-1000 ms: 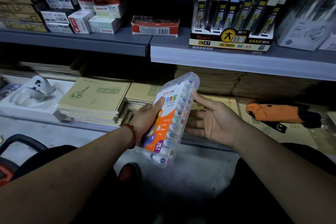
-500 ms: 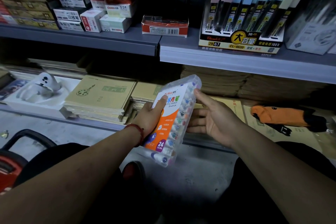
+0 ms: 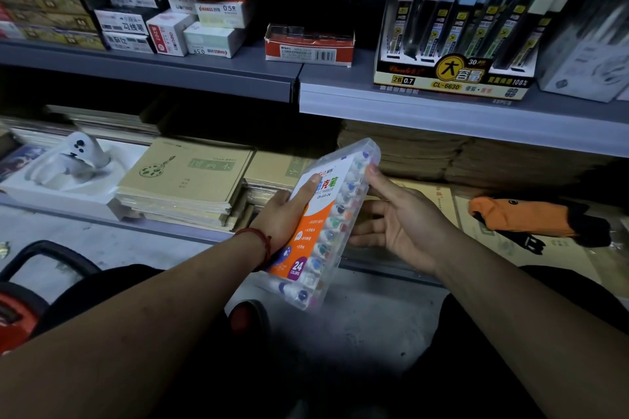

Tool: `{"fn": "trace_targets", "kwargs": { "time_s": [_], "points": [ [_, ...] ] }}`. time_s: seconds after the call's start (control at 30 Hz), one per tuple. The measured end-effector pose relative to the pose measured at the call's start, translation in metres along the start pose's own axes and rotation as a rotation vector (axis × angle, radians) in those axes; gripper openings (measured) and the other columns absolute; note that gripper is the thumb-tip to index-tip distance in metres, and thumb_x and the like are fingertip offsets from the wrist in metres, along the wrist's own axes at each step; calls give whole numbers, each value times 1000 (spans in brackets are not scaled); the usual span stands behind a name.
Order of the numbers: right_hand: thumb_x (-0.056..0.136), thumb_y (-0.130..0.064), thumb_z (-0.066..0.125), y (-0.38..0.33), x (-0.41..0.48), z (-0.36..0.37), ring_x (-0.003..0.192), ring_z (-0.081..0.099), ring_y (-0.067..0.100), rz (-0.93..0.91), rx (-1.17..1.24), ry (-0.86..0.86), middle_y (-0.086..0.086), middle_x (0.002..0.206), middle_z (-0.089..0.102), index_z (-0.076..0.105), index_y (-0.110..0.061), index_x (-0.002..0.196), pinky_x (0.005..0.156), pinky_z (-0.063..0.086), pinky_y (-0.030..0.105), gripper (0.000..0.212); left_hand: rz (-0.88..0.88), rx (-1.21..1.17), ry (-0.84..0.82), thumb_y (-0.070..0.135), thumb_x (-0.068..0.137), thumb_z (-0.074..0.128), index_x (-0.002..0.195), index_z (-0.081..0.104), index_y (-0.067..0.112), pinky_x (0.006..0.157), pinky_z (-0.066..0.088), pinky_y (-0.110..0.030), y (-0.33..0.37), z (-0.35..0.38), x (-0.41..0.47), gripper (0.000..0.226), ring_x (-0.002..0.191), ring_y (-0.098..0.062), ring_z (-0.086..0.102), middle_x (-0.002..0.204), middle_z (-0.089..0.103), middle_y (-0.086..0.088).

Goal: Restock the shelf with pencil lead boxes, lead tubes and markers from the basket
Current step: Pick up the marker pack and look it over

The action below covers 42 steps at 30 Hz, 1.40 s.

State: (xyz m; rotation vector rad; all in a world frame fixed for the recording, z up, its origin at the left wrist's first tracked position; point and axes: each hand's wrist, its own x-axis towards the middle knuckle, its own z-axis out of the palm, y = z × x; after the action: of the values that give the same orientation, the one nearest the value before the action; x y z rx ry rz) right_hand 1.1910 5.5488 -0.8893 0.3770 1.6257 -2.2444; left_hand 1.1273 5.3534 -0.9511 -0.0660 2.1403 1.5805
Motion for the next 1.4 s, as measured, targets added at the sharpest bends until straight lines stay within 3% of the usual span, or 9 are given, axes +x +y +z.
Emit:
{"fn": "trace_targets", "kwargs": {
  "time_s": [0.33,0.53,0.7,0.77,0.93,1.1,1.17,1.27,1.4],
  "points": [
    [92,-54,61,12,8,0,84,74,28,75,-16,87,17,107,75,66,-14,122,67,60,36,51,-107,25,20,89,75,50,115,65,6,78,56,-36,-6,0,3,94,73,-21,77,82,78,-5],
    [93,-19,70,27,3,8,97,75,28,94,-148,71,8,106,77,62,-16,125,90,58,53,33,-83,-103,196,56,86,71,86,66,7,47,44,-22,-4,1,7,49,49,-17,59,67,69,-7],
    [93,-6,67,17,6,-7,92,76,27,63,-57,132,10,104,77,62,-10,124,77,61,46,32,-158,-218,-158,36,85,79,125,65,11,84,60,-46,7,-22,0,49,96,-29,74,108,76,-12],
    [92,-8,67,10,12,-13,93,75,27,67,-56,109,11,106,77,62,-9,126,75,60,43,34,-226,-186,-352,33,90,73,126,67,12,82,59,-41,8,-30,-10,42,98,-25,71,120,72,-13],
    [93,-18,70,3,36,-3,101,73,31,155,-172,-47,10,113,75,55,-19,131,81,60,51,41,-123,-354,-284,16,95,66,130,63,5,110,44,-54,-4,-58,-4,37,122,-39,62,128,68,-16],
    [81,5,77,31,75,19,102,72,35,231,-134,-57,12,119,72,51,-19,131,82,59,58,61,-152,-321,-197,16,94,66,128,64,13,73,62,-42,-5,-101,24,35,91,-27,74,121,72,-12],
    [82,10,74,42,95,29,103,71,36,220,-94,-6,13,122,69,50,-16,132,75,61,54,61,-221,-308,-220,20,94,66,126,64,20,73,61,-48,-10,-117,34,32,100,-30,73,120,73,-10],
    [83,12,72,52,124,42,102,71,35,178,-98,63,13,123,67,48,-14,134,71,62,51,61,-255,-221,-133,22,84,79,125,64,20,65,60,-38,-25,-128,54,44,96,-27,74,117,74,-8],
    [84,12,70,47,161,54,95,73,33,119,-85,157,15,118,69,51,-3,129,68,63,51,51,-160,-260,77,17,41,101,125,64,7,69,60,-37,-35,-131,87,93,93,-29,72,113,75,-11]
  ]
}}
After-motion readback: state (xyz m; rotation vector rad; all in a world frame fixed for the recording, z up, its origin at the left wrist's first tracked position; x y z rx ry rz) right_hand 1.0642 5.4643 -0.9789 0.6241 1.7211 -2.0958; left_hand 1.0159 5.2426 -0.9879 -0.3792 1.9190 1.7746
